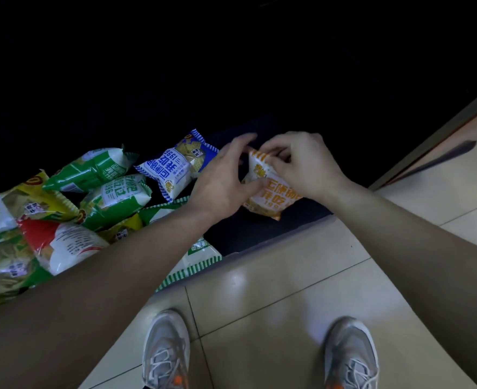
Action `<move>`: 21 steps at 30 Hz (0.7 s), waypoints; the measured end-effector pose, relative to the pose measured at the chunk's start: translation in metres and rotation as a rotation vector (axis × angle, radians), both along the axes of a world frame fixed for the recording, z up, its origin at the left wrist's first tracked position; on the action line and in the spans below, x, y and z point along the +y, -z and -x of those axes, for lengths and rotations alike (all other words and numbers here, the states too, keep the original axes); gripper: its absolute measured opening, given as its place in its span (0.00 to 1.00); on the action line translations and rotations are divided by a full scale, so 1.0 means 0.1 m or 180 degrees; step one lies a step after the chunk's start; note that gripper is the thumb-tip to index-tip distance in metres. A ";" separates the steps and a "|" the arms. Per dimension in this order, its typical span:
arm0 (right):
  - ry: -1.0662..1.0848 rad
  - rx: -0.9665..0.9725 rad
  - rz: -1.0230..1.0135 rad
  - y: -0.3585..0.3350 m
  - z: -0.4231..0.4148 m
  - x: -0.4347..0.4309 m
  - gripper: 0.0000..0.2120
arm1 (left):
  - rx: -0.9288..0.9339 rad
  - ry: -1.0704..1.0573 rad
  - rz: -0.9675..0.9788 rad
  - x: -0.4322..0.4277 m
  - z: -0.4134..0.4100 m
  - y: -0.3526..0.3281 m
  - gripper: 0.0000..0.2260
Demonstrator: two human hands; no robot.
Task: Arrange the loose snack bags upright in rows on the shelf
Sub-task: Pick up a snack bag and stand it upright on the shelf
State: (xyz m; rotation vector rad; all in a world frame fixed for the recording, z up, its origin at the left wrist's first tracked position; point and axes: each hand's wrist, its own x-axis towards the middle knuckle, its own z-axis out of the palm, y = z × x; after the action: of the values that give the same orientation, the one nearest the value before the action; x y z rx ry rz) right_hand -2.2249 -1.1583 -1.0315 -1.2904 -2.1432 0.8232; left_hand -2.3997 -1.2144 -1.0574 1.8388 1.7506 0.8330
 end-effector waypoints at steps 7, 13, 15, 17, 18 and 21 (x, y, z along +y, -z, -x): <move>-0.0178 -0.0581 0.0337 0.20 -0.28 0.01 0.25 | 0.0236 -0.0179 0.0284 -0.01 -0.05 0.07 0.12; -0.0356 -0.0735 0.1212 0.28 -0.61 -0.02 0.24 | 0.0730 0.0004 0.0261 0.02 -0.05 0.02 0.14; -0.0435 -0.0722 0.1117 0.27 -0.54 -0.03 0.24 | 0.1157 0.0336 0.0456 0.03 -0.01 -0.01 0.22; -0.0514 -0.0808 0.0965 0.23 -0.44 -0.01 0.26 | 0.1703 0.0657 0.0637 0.04 -0.01 -0.05 0.33; -0.0517 -0.0887 0.0862 0.21 -0.39 -0.01 0.29 | 0.1858 0.0734 0.0695 0.04 -0.02 -0.06 0.36; -0.0364 -0.0998 0.0540 0.15 -0.29 0.02 0.39 | 0.1753 0.0537 0.0762 0.09 0.00 -0.07 0.34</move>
State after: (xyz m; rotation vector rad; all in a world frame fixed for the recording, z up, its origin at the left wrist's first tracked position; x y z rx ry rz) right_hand -2.1960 -1.1561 -1.0467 -1.4756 -2.4555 0.9165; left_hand -2.4000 -1.2059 -1.0503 2.1358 1.8636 0.0371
